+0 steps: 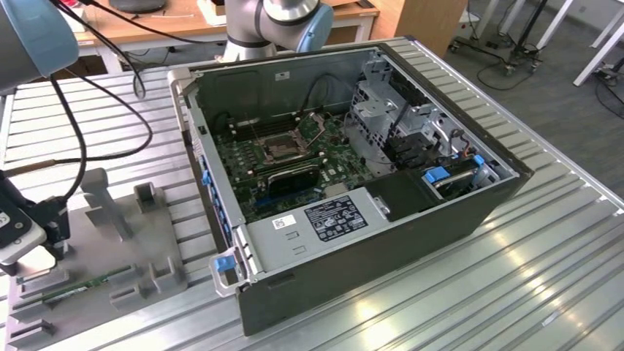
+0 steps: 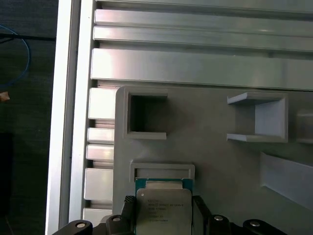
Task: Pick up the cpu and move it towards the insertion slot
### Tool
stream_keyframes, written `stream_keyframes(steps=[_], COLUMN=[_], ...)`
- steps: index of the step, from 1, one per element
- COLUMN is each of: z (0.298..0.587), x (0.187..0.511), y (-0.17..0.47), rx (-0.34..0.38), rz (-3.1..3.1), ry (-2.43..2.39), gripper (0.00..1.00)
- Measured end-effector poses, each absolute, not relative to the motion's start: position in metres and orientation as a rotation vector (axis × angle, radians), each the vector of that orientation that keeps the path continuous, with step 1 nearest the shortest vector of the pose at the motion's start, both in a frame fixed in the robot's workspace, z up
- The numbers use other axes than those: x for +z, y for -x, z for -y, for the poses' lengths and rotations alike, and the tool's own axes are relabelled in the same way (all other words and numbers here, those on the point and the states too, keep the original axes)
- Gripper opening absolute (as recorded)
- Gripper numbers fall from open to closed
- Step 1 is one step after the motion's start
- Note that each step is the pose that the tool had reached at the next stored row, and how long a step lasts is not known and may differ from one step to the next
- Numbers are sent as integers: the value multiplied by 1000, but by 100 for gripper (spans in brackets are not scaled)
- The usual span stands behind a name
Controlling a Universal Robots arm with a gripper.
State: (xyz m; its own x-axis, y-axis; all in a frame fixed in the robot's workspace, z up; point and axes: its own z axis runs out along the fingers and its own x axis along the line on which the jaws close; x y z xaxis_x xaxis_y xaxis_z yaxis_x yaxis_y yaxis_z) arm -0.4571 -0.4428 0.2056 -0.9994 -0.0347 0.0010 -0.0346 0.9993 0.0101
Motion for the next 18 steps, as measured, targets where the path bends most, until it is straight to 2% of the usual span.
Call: stream_keyframes(steps=[18], z=[443], x=[215], y=[457], rx=[-16], rz=[3140], ry=[-55], gripper=[55])
